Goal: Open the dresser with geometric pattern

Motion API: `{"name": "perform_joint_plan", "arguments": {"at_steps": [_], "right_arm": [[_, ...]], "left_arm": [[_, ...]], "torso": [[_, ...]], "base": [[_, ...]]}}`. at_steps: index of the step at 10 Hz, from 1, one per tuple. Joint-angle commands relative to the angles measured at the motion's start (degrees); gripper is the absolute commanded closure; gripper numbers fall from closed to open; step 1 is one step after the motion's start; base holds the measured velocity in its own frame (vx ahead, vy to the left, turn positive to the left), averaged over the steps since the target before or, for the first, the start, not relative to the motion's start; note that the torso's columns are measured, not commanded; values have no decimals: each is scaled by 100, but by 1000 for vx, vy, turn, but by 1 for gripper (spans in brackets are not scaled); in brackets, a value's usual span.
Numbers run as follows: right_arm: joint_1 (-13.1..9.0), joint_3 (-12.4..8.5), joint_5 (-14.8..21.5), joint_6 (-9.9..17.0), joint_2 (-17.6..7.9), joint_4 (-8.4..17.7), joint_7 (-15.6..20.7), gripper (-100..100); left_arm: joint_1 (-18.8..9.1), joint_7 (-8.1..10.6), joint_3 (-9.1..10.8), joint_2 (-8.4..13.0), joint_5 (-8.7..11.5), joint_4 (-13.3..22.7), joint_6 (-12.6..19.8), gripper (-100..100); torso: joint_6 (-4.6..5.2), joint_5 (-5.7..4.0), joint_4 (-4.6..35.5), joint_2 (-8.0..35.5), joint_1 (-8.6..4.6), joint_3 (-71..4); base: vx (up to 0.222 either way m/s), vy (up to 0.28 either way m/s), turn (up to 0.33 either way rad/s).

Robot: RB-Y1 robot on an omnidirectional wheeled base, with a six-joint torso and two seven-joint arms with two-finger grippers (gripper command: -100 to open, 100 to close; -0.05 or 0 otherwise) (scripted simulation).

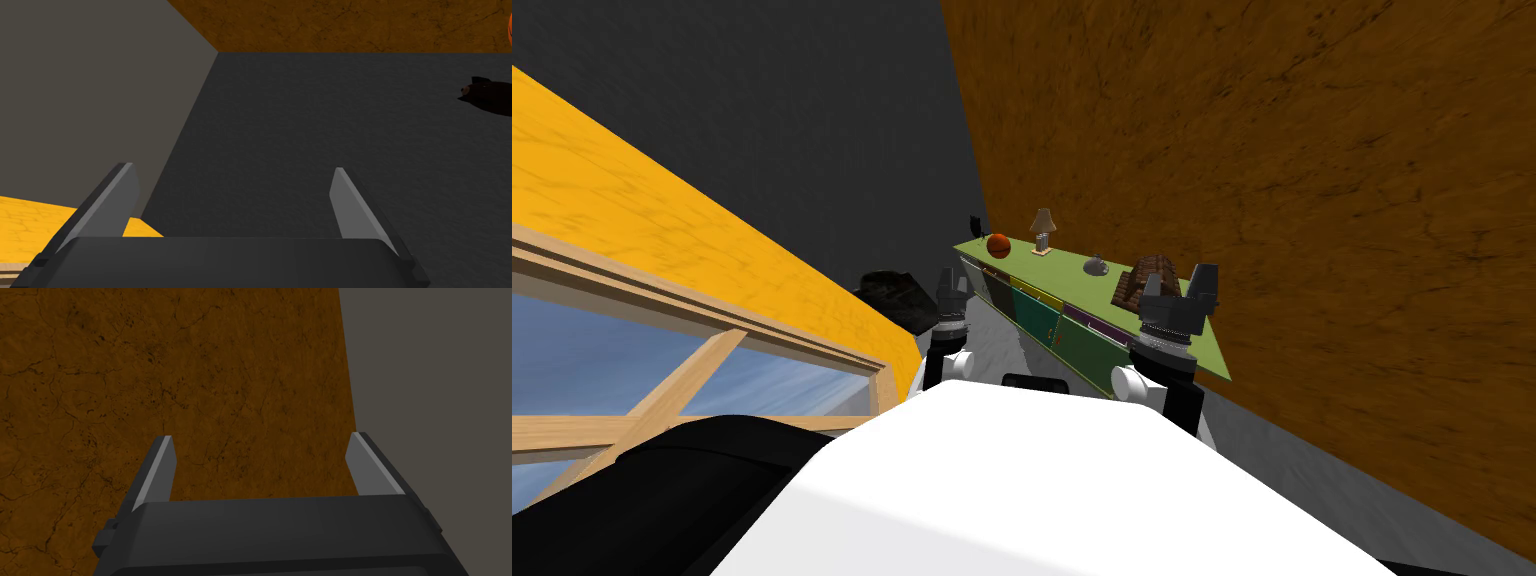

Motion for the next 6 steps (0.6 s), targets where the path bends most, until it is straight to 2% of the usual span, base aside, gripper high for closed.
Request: {"name": "perform_joint_plan", "arguments": {"at_steps": [1, 6], "right_arm": [[0, 0, 0, 0, 0, 0, 0, 0], [0, 0, 0, 0, 0, -1, 0, 0]], "left_arm": [[0, 0, 0, 0, 0, 0, 0, 0], [0, 0, 0, 0, 0, -1, 0, 0]], "torso": [[0, 0, 235, 232, 0, -467], [0, 0, 2268, 2269, 0, -4536]], "base": [[0, 0, 0], [0, 0, 0]]}}
